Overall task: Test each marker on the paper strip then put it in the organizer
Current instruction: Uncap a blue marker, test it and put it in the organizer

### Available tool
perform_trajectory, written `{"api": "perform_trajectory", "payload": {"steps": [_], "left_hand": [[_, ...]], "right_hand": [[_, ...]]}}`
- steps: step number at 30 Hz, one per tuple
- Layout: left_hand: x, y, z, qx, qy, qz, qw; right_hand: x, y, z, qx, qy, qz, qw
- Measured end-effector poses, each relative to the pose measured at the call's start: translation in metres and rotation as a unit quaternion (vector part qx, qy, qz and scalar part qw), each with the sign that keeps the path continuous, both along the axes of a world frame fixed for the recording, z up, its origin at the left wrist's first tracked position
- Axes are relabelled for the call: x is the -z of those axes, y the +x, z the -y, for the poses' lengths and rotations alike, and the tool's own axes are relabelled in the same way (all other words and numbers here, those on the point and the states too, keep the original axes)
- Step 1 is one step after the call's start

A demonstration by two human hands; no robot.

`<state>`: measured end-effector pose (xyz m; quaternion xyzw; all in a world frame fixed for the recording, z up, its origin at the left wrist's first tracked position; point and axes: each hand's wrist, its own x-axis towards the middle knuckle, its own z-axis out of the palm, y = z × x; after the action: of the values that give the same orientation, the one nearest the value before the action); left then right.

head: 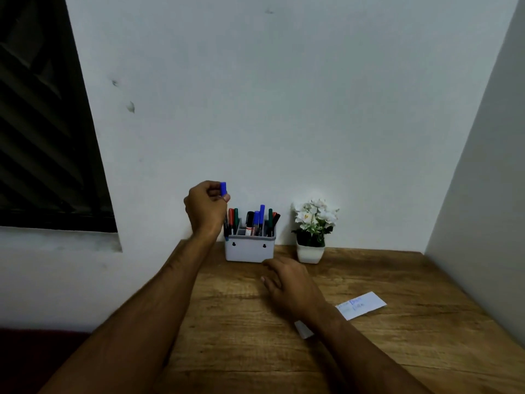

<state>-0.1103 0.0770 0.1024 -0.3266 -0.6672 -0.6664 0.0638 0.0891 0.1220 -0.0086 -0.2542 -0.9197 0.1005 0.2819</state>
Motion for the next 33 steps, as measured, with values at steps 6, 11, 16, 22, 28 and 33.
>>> {"api": "perform_trajectory", "payload": {"steps": [6, 11, 16, 22, 28, 33], "left_hand": [[0.006, -0.014, -0.025, 0.009, -0.003, -0.011, 1.000], [0.016, -0.020, -0.044, 0.011, -0.009, -0.007, 1.000], [0.016, -0.026, -0.053, 0.007, -0.008, -0.004, 1.000], [0.040, -0.030, -0.059, 0.011, -0.089, 0.011, 0.996], [0.064, -0.028, -0.055, 0.007, -0.129, 0.020, 0.991], [0.068, -0.026, -0.045, 0.005, -0.129, 0.008, 0.992]], "right_hand": [[0.000, -0.015, -0.006, -0.016, -0.010, 0.002, 1.000], [0.004, -0.021, -0.012, -0.018, -0.017, 0.008, 1.000], [0.007, -0.022, -0.014, -0.016, -0.022, 0.011, 1.000], [0.011, -0.022, -0.015, -0.014, -0.027, 0.017, 0.999], [0.016, -0.018, -0.016, -0.007, -0.023, 0.019, 1.000], [0.013, -0.015, -0.012, -0.009, -0.030, 0.009, 0.999]]}}
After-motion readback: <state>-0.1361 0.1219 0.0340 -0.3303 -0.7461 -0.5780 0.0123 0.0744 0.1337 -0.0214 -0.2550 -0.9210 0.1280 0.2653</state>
